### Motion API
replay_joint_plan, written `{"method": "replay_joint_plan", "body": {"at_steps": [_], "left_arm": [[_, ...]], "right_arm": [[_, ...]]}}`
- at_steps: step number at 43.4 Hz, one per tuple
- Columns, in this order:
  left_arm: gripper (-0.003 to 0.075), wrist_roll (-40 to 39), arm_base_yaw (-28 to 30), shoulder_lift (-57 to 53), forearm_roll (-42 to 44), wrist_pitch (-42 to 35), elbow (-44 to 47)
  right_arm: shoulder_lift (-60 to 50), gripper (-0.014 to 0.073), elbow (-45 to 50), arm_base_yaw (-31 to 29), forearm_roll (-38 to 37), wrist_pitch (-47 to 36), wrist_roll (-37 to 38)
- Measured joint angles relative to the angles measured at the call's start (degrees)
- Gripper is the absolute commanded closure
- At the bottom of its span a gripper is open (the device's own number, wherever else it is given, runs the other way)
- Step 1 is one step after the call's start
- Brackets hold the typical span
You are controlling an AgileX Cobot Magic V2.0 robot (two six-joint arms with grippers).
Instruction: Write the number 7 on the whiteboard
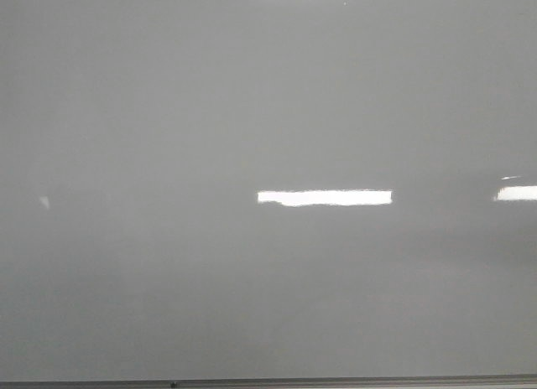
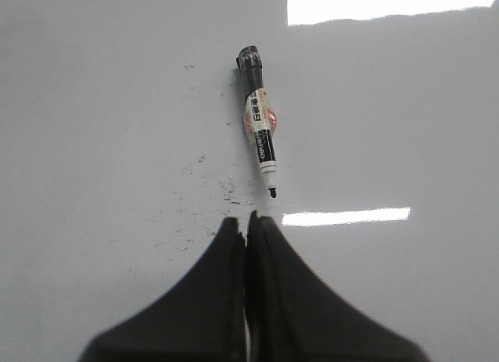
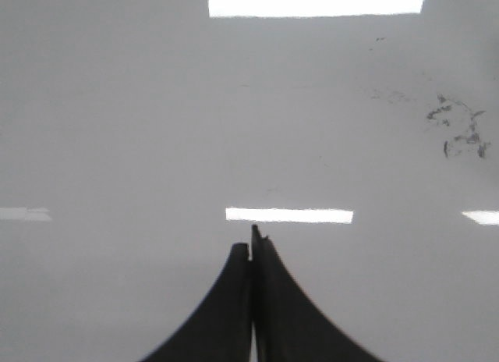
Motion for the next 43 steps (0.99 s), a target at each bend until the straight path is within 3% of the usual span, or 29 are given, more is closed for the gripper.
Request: {"method": "replay_joint_plan", "body": {"at_steps": [11, 18, 33, 43], "left_arm": [[0.0741, 0.00, 0.00, 0.00, -1.63, -3.19, -0.42], [0.0741, 0.00, 0.00, 0.00, -2.53, -1.39, -7.05], [0.0741, 0.00, 0.00, 8.31, -2.74, 16.78, -30.76], [0.0741, 0.00, 0.00, 17.51, -2.74, 28.64, -39.27]], "right_arm": [[0.00, 0.0711, -0.95, 0.00, 0.00, -2.57, 0.00], [0.00, 0.0711, -8.64, 0.00, 0.00, 2.68, 0.00], [6.55, 0.0711, -28.72, 0.00, 0.00, 19.46, 0.00], [16.03, 0.0711, -38.10, 0.00, 0.00, 29.86, 0.00]]}}
